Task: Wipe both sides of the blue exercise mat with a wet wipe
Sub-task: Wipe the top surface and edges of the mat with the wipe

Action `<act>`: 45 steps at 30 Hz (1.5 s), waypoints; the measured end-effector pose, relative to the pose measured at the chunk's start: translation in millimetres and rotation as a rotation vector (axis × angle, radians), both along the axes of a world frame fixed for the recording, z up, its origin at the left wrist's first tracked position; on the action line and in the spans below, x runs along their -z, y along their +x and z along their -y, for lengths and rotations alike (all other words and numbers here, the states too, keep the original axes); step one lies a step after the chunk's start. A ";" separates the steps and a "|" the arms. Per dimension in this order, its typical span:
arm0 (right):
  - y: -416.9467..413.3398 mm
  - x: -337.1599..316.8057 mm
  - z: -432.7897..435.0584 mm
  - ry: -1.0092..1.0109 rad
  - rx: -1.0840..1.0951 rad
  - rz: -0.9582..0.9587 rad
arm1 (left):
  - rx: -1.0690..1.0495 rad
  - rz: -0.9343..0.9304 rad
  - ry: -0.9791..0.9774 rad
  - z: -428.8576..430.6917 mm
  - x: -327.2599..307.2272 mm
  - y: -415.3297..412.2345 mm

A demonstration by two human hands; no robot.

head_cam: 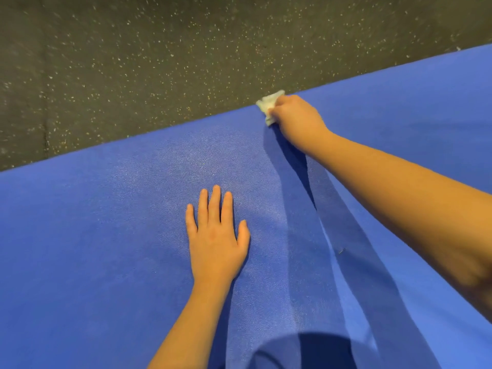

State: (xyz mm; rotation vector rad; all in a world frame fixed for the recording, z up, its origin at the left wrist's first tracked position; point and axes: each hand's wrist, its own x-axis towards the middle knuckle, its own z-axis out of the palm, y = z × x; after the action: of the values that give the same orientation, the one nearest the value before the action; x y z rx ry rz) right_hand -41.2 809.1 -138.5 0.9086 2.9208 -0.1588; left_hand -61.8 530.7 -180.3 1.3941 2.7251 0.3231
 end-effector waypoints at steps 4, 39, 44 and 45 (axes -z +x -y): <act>3.1 8.6 3.2 -0.040 0.215 -0.114 | -0.001 0.000 -0.003 0.0 0.5 -0.9; 171.9 0.9 146.4 -0.338 0.007 -0.169 | 0.016 0.040 0.042 0.6 3.5 -2.2; 190.7 -7.9 139.5 -0.222 0.151 -0.160 | 0.009 0.054 0.017 0.2 1.1 1.5; 192.4 -7.9 137.6 -0.222 0.292 -0.205 | 0.003 0.060 0.007 0.4 -0.1 3.6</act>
State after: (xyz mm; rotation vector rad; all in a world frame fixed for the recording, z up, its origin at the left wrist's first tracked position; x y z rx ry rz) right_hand 151.3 671.6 -130.6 1.3437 2.8480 -0.6140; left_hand -58.2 530.2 -180.2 1.3663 2.6764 0.3688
